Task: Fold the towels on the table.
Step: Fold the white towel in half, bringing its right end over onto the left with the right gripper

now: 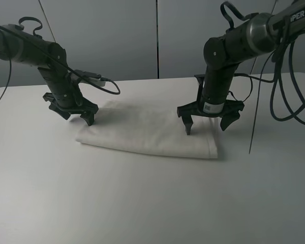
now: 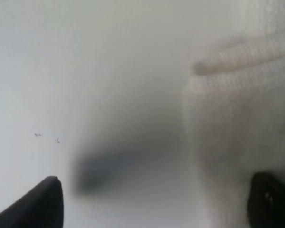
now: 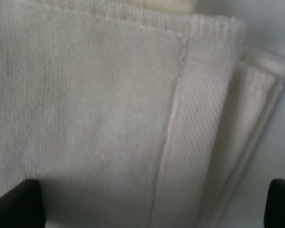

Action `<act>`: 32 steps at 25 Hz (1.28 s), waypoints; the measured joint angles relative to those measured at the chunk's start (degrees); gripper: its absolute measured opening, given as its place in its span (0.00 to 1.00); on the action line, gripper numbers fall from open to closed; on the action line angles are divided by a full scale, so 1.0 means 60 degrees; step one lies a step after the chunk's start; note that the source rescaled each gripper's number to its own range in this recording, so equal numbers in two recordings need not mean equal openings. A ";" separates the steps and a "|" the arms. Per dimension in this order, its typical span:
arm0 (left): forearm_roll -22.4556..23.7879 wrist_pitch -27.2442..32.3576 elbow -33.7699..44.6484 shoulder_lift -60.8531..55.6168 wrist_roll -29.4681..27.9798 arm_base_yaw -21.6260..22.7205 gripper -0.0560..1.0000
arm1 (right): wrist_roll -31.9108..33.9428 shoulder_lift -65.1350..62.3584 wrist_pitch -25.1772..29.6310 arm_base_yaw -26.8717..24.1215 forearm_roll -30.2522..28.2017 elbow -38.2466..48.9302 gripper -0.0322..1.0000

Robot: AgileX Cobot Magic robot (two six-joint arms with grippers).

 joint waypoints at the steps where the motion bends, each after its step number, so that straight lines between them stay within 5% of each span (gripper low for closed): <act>1: 0.0000 0.0000 0.0000 0.0000 0.0000 0.0000 1.00 | 0.0000 -0.0003 -0.0092 0.0000 0.0000 0.0000 1.00; 15: 0.0000 0.0036 0.0000 0.0006 0.0000 0.0000 1.00 | -0.0175 0.0325 -0.0330 -0.0022 0.0017 -0.0057 1.00; 21: 0.0000 0.0036 0.0000 0.0006 0.0000 0.0000 1.00 | -0.0176 0.0325 -0.0490 -0.0022 0.0054 -0.0057 0.89; 24: 0.0000 0.0036 0.0000 0.0006 0.0000 0.0000 1.00 | -0.0176 0.0325 -0.0685 -0.0022 0.0184 0.0001 0.72; 30: -0.0116 0.0069 0.0000 0.0006 0.0000 0.0000 1.00 | -0.0204 0.0325 -0.1167 0.0060 0.0602 0.0185 0.04; 32: -0.0152 0.0069 0.0000 0.0006 0.0000 0.0000 1.00 | -0.0341 0.0308 -0.1167 0.0060 0.0623 0.0185 0.04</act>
